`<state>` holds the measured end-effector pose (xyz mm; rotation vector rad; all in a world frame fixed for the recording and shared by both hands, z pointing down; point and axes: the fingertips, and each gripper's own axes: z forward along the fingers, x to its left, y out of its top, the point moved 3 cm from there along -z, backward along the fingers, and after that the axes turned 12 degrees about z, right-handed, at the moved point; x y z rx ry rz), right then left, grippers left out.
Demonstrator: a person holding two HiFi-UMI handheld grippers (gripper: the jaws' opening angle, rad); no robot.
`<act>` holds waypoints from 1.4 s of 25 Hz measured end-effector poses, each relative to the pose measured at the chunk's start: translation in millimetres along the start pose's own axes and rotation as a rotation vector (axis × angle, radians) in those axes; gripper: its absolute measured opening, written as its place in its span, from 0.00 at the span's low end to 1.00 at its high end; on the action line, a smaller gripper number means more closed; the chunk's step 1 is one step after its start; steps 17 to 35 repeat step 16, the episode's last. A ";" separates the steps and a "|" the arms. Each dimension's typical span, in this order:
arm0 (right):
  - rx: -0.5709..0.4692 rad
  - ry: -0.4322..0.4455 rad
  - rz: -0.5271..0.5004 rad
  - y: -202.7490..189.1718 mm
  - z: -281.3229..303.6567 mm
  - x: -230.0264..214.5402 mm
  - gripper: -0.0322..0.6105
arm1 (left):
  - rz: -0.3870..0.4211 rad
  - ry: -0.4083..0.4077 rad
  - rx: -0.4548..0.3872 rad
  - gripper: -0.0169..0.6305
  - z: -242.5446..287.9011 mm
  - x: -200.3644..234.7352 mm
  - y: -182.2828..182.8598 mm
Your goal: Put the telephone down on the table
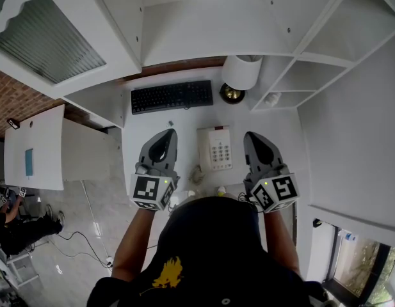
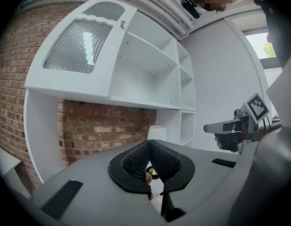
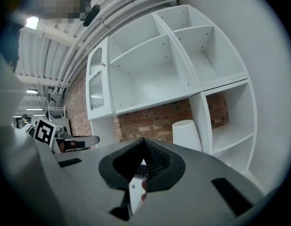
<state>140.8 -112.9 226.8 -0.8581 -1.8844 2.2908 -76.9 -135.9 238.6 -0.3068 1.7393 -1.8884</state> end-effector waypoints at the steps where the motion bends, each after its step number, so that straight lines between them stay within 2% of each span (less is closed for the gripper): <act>1: -0.002 0.001 -0.003 0.5 -0.9 1.1 0.05 | 0.001 -0.002 -0.005 0.05 -0.3 -1.0 1.5; 11: -0.003 0.021 -0.025 3.2 -3.3 9.4 0.05 | 0.010 0.013 -0.024 0.05 -12.0 -1.7 6.9; 16: -0.018 0.067 -0.030 10.7 9.9 14.2 0.05 | 0.008 0.036 -0.029 0.05 -16.6 5.1 3.4; 35: -0.018 0.067 -0.030 10.7 9.9 14.2 0.05 | 0.008 0.036 -0.029 0.05 -16.6 5.1 3.4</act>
